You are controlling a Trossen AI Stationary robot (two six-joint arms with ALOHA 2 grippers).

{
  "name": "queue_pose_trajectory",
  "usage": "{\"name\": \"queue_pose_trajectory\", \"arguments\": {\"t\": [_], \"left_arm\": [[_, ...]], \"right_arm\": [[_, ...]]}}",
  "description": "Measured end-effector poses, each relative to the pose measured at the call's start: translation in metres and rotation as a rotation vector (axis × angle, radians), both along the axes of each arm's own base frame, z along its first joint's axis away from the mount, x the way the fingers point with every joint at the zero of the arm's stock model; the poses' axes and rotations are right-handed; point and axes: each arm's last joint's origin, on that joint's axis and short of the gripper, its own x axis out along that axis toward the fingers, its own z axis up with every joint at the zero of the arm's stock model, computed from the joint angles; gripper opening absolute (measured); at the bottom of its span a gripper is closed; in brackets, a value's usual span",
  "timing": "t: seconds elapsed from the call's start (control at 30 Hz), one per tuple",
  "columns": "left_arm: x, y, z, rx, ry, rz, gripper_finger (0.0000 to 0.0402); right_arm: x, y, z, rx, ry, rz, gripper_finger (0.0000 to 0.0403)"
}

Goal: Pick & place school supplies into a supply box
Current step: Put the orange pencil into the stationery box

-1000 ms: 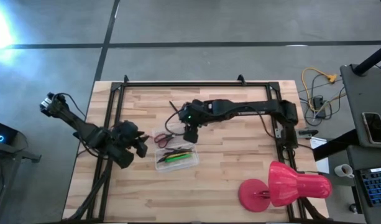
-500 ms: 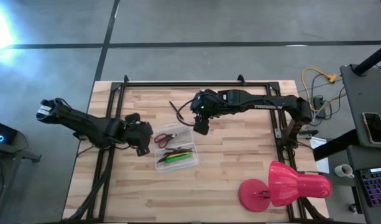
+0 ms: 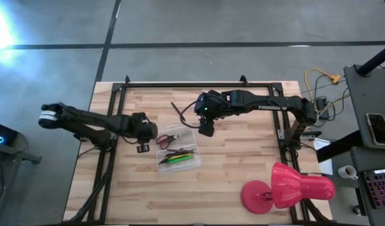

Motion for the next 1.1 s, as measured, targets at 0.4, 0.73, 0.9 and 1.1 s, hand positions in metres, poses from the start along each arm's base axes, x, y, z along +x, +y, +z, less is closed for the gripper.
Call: {"name": "queue_pose_trajectory", "arguments": {"t": [0.4,0.73,0.9,1.1], "left_arm": [[0.009,0.018,-0.017,-0.088,0.08,-0.217,0.0127],[0.025,0.025,-0.056,-0.129,0.292,-0.223,0.0127],[0.026,0.029,-0.059,-0.145,0.303,-0.203,0.0127],[0.025,0.03,-0.058,-0.162,0.29,-0.196,0.0114]], "right_arm": [[-0.005,0.006,-0.03,0.023,0.103,-0.009,0.0183],[-0.008,0.008,-0.049,0.042,0.138,-0.033,0.0183],[-0.008,0.009,-0.048,0.044,0.13,-0.032,0.0183],[-0.007,0.009,-0.048,0.042,0.122,-0.031,0.0183]]}}
